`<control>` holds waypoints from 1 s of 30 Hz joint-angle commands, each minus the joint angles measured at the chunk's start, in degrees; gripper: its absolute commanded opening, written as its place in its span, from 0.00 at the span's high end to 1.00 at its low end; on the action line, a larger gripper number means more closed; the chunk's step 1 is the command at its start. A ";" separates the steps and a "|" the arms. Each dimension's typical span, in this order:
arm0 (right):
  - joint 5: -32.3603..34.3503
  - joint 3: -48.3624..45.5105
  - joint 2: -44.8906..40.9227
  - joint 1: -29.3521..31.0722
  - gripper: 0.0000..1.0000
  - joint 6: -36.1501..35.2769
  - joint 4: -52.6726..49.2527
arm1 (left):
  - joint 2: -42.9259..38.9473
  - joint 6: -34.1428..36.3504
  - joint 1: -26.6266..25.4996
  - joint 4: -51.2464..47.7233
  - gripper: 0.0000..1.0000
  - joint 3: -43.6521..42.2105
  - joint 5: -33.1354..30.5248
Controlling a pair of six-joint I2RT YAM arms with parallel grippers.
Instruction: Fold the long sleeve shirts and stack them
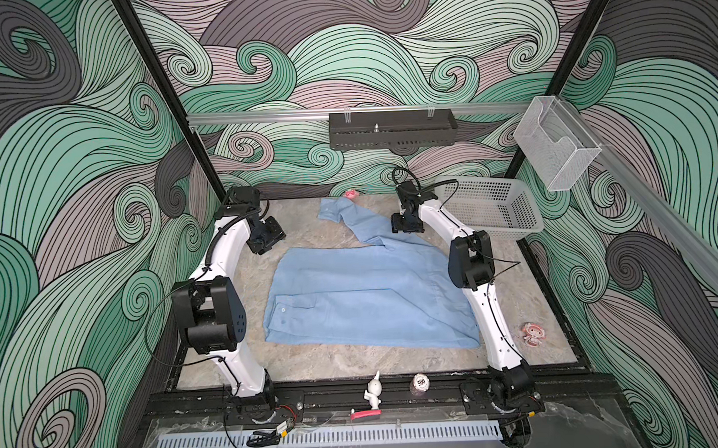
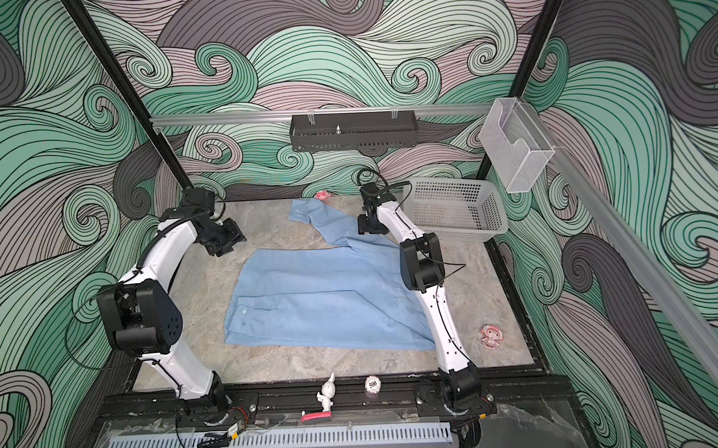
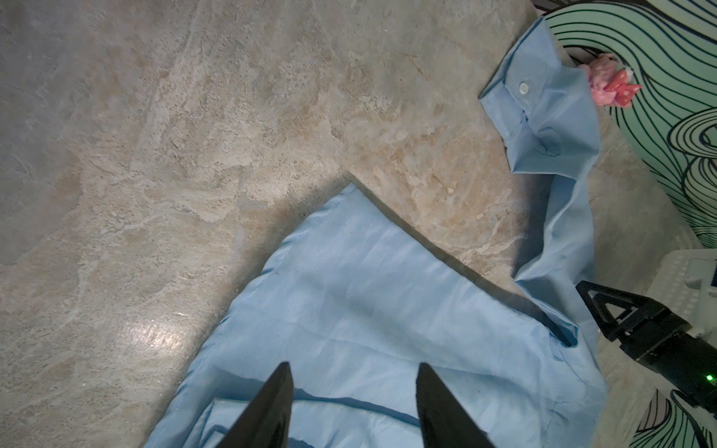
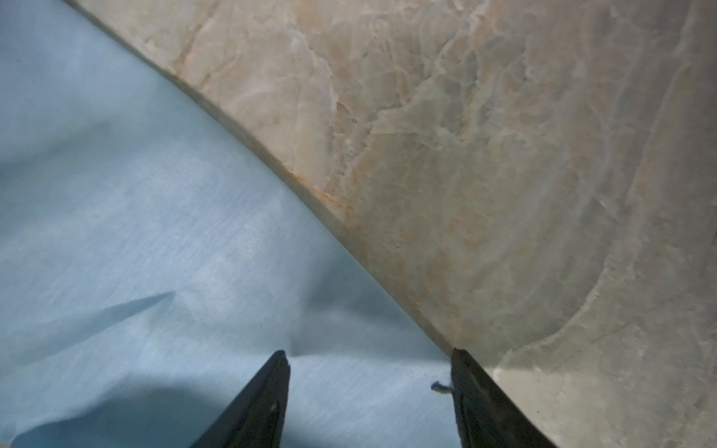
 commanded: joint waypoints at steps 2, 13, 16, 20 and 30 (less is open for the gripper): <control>2.98 2.52 2.09 0.00 0.48 0.01 -3.82 | -1.36 0.77 0.56 -1.40 0.46 0.34 1.77; 4.54 4.75 -3.84 -1.03 1.00 -1.75 -4.52 | 0.02 0.86 0.65 -0.81 0.47 0.29 3.21; 5.20 4.14 -7.13 -1.56 1.00 -2.65 -4.30 | 0.30 0.77 0.65 -0.67 0.47 0.20 3.44; 3.21 4.01 -7.39 -1.76 0.61 -2.93 -3.90 | 0.08 0.51 0.65 -0.31 0.47 -0.21 4.03; -0.50 4.29 -0.59 -0.47 0.40 -1.59 -2.49 | -1.53 1.12 0.82 -0.44 0.47 -0.42 4.22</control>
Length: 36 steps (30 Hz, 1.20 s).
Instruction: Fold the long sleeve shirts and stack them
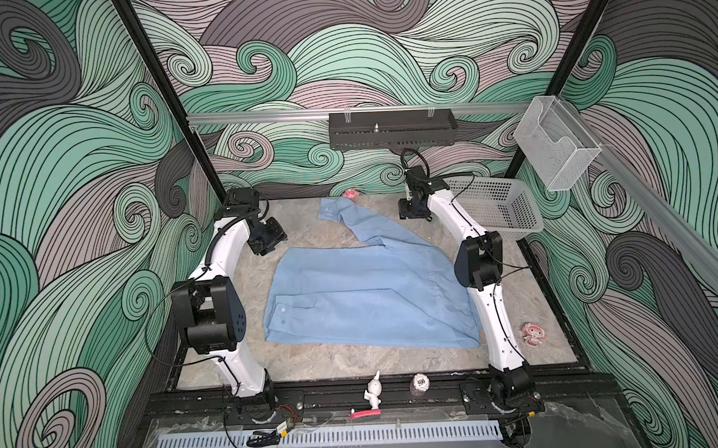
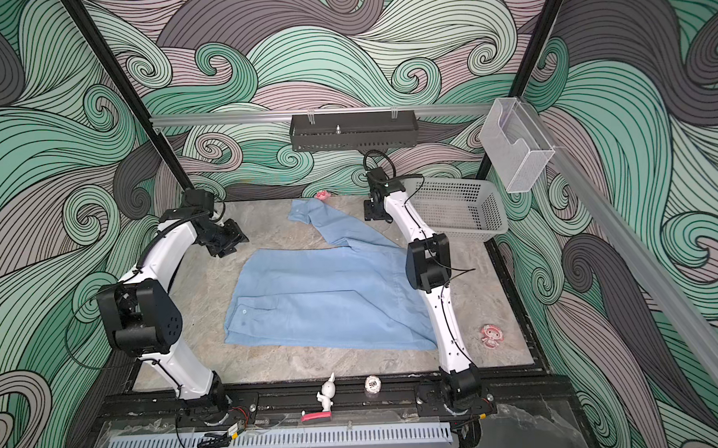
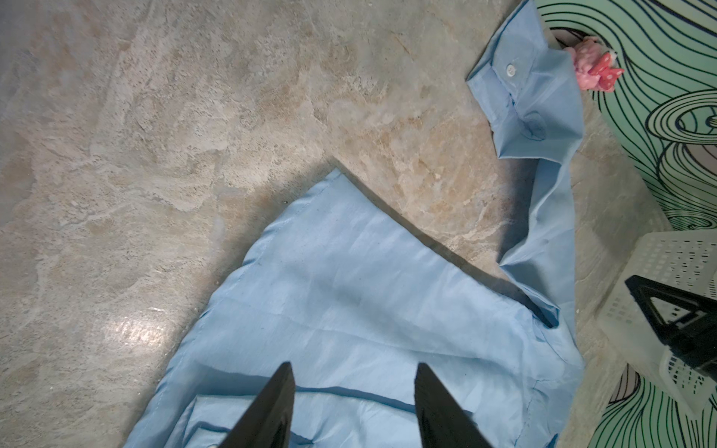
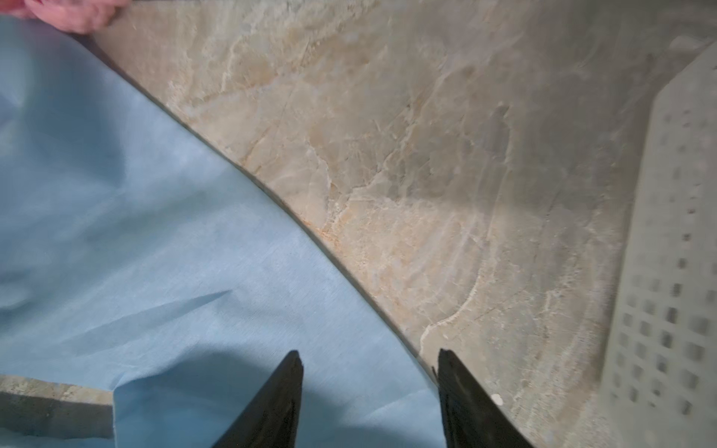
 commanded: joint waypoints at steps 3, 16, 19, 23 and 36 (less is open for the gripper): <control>-1.41 1.02 4.93 1.33 0.35 0.57 0.47 | -1.85 0.91 0.63 -0.56 0.47 0.38 1.06; 1.49 1.95 10.00 3.94 0.44 -0.25 -4.36 | -2.55 1.41 0.89 -0.19 0.48 1.16 2.24; 2.32 2.03 9.78 3.68 0.63 0.26 -4.52 | -2.71 1.52 0.90 -0.30 0.48 1.37 2.39; 2.90 4.13 8.69 2.73 0.89 0.97 -4.51 | -2.83 1.78 0.98 -0.23 0.48 1.06 2.26; 4.84 0.75 -6.59 0.21 0.94 -1.24 -3.05 | -0.40 0.40 1.02 2.26 0.48 -1.91 4.83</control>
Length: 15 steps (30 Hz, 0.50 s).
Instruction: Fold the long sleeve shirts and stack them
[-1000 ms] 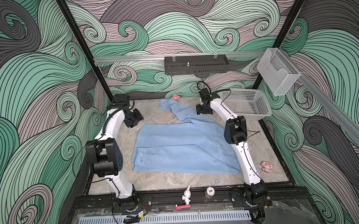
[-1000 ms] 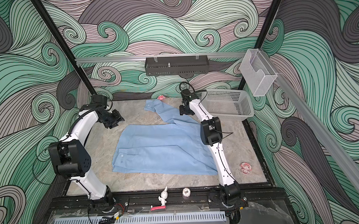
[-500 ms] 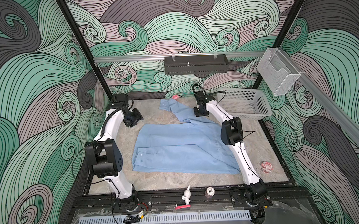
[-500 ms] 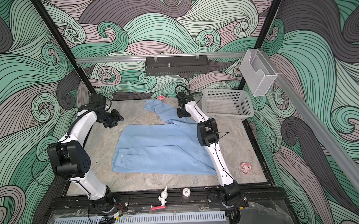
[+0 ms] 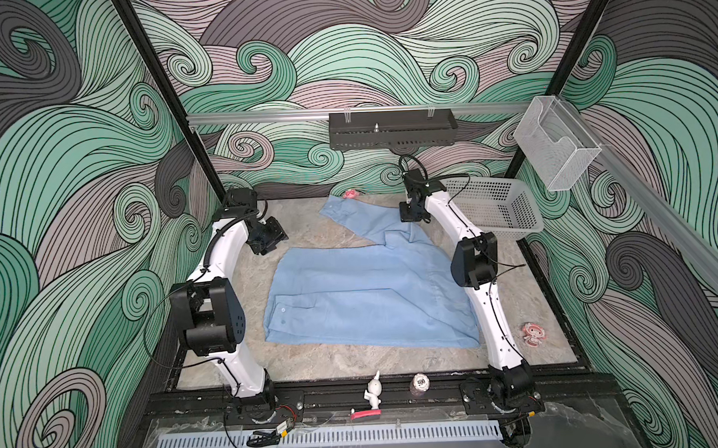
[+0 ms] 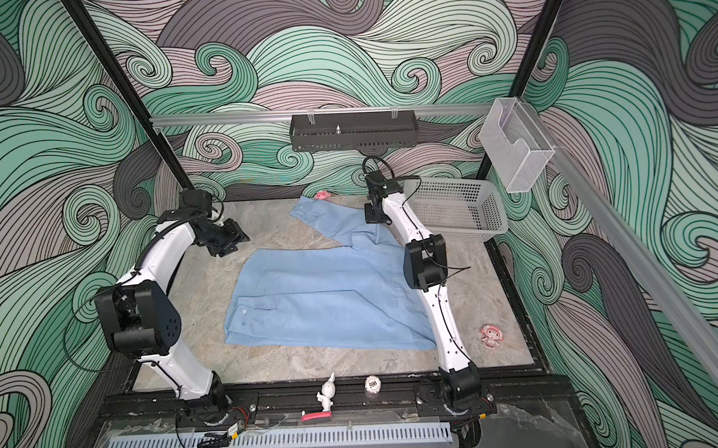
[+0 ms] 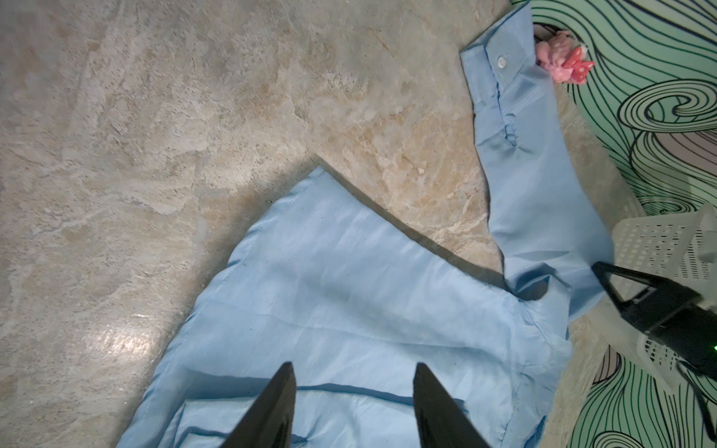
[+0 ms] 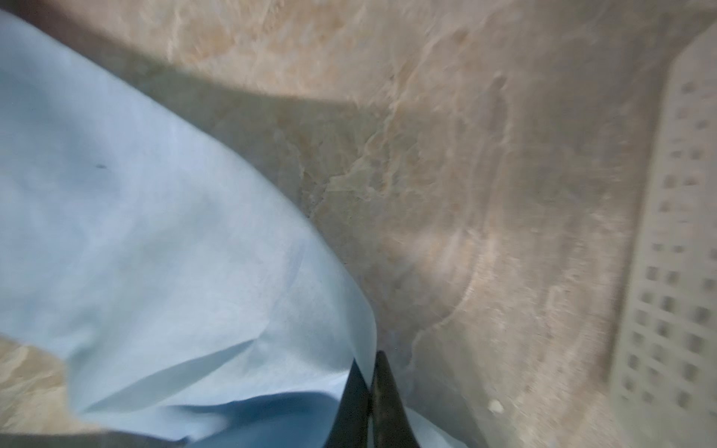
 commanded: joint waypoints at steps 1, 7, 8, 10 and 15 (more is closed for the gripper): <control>2.32 -3.43 -7.39 0.67 0.94 -1.72 0.80 | 0.54 -0.79 0.52 1.26 0.48 -0.88 1.70; 3.49 -11.63 -11.84 0.76 0.93 -2.43 3.74 | 3.19 -1.54 0.41 2.23 0.48 -1.67 2.34; 3.66 -12.45 -12.05 0.76 0.93 -2.43 3.70 | 3.75 -1.74 0.41 2.46 0.48 -1.72 2.42; 3.92 -13.82 -12.22 0.82 0.93 -2.50 3.80 | 4.64 -2.04 0.41 3.01 0.48 -1.80 2.46; 4.28 -16.61 -12.31 0.76 0.90 -2.27 3.93 | 7.64 -1.97 0.41 1.96 0.45 -0.39 0.99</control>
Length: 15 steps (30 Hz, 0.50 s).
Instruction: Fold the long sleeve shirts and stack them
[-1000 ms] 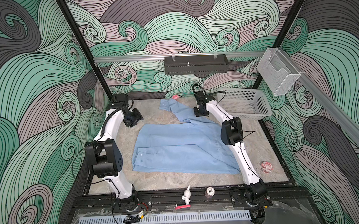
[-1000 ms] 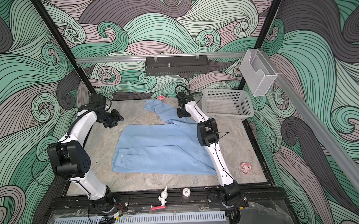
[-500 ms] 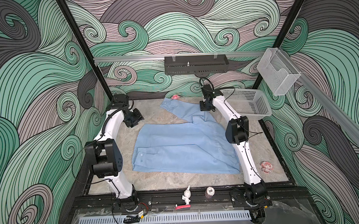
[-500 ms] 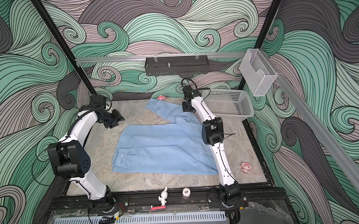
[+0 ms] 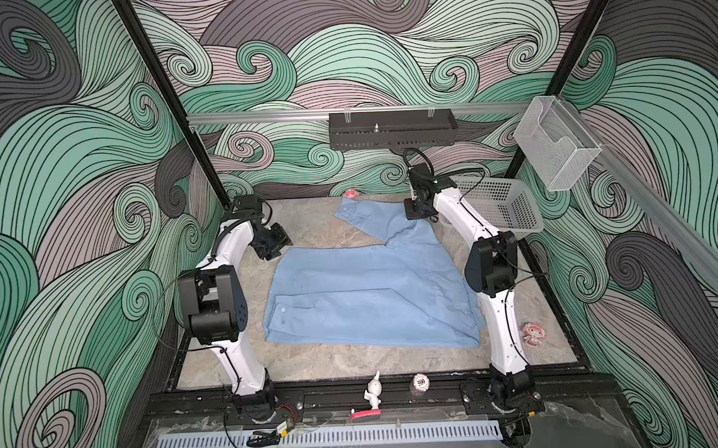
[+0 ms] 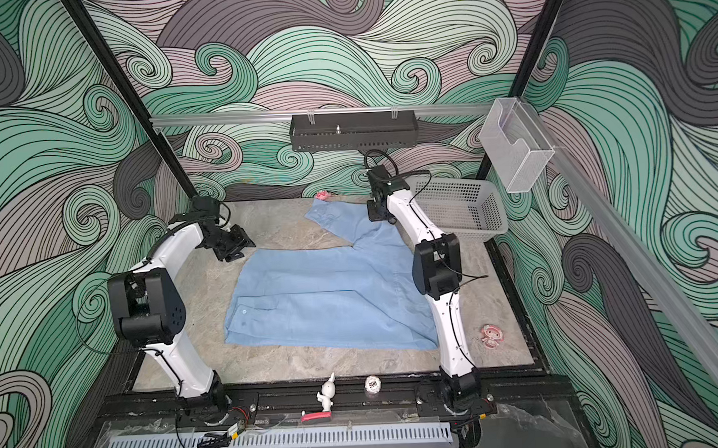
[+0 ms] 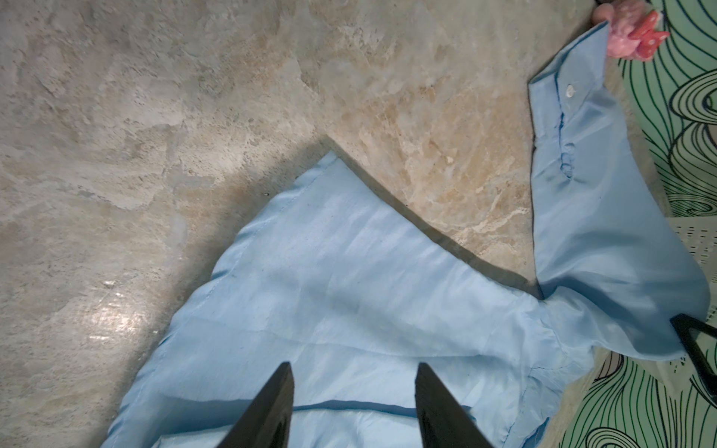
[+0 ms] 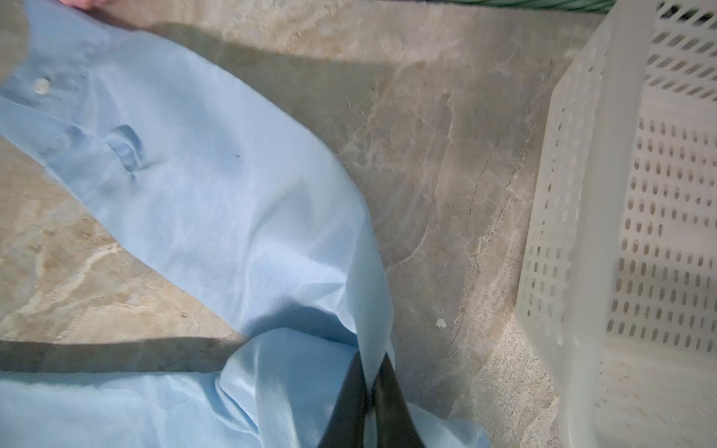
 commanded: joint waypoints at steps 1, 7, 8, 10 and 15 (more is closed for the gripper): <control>1.42 -1.20 -0.20 -0.12 0.90 -0.14 0.32 | 2.36 -0.19 0.41 -0.96 0.45 1.33 -1.00; -0.35 -5.85 -1.59 0.08 0.89 0.91 2.60 | 7.61 -0.59 0.41 -2.03 0.44 5.13 -3.68; -0.41 -6.52 -1.86 0.19 0.89 0.99 2.98 | 8.87 -1.23 0.41 -2.20 0.44 6.66 -3.67; -0.73 -7.36 -2.22 0.37 0.89 1.17 3.23 | 11.30 -2.44 0.34 -1.94 0.44 9.51 -4.01; -1.46 -9.74 -3.60 0.93 0.88 1.36 3.70 | 17.45 -0.70 -0.57 -3.44 0.43 17.46 -6.13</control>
